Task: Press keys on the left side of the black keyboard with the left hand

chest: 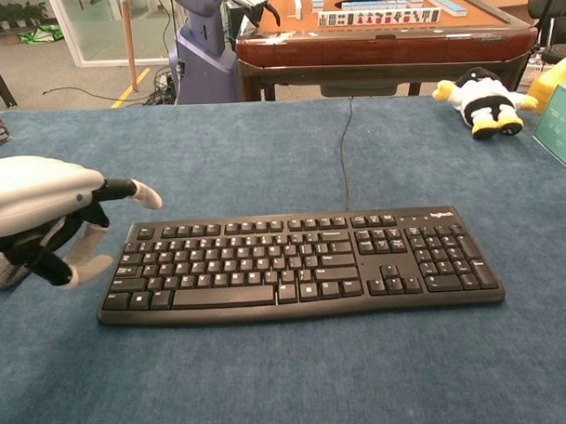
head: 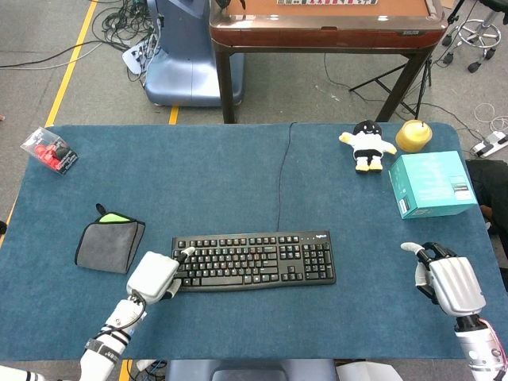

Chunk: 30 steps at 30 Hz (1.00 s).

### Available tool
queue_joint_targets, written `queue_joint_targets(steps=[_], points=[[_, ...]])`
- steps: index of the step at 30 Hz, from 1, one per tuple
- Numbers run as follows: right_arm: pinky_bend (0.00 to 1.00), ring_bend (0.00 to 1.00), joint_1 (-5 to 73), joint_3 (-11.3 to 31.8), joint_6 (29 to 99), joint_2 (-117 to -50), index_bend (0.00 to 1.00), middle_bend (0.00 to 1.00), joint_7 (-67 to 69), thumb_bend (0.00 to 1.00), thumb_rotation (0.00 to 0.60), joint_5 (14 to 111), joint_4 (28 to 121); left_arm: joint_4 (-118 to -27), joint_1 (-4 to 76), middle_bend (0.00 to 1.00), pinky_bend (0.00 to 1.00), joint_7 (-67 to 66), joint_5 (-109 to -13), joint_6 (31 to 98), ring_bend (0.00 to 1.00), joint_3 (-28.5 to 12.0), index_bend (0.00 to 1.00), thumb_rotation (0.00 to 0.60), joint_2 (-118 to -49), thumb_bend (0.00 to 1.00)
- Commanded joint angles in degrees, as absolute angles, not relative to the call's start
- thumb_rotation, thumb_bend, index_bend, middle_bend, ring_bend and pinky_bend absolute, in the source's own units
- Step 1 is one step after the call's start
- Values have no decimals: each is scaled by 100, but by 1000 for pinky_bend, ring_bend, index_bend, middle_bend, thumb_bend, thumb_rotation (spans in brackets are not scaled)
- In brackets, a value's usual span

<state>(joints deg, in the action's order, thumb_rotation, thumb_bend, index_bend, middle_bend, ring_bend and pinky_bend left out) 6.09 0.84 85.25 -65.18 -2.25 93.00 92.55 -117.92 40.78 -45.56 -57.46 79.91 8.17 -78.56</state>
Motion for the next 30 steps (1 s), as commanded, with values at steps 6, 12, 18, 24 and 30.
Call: queue_joint_targets(steps=[6, 12, 18, 24, 30], points=[[523, 312, 658, 39, 8391, -6594, 326, 373, -351, 859, 600, 9316, 9238, -11196, 2780, 476, 749, -3936, -7555, 9174, 420, 1612, 330, 600, -7771, 392], [523, 312, 705, 11, 8280, -6651, 338, 378, -449, 860, 600, 9319, 9234, -10871, 2191, 466, 666, -3559, -8194, 9527, 403, 1736, 391, 600, -7795, 393], [523, 312, 719, 5, 8259, -6661, 339, 382, -455, 859, 600, 9319, 9218, -10664, 1757, 460, 600, -3243, -8597, 9788, 387, 1630, 406, 600, -7782, 393], [523, 313, 729, -17, 8234, -6643, 339, 389, -406, 859, 600, 9324, 9204, -10523, 1567, 457, 591, -2908, -8572, 9650, 386, 1384, 406, 600, -7593, 393], [523, 313, 697, 23, 8307, -6571, 339, 400, -246, 860, 600, 9253, 9204, -10382, 1523, 456, 584, -2497, -8515, 9322, 386, 1156, 414, 600, -7468, 393]])
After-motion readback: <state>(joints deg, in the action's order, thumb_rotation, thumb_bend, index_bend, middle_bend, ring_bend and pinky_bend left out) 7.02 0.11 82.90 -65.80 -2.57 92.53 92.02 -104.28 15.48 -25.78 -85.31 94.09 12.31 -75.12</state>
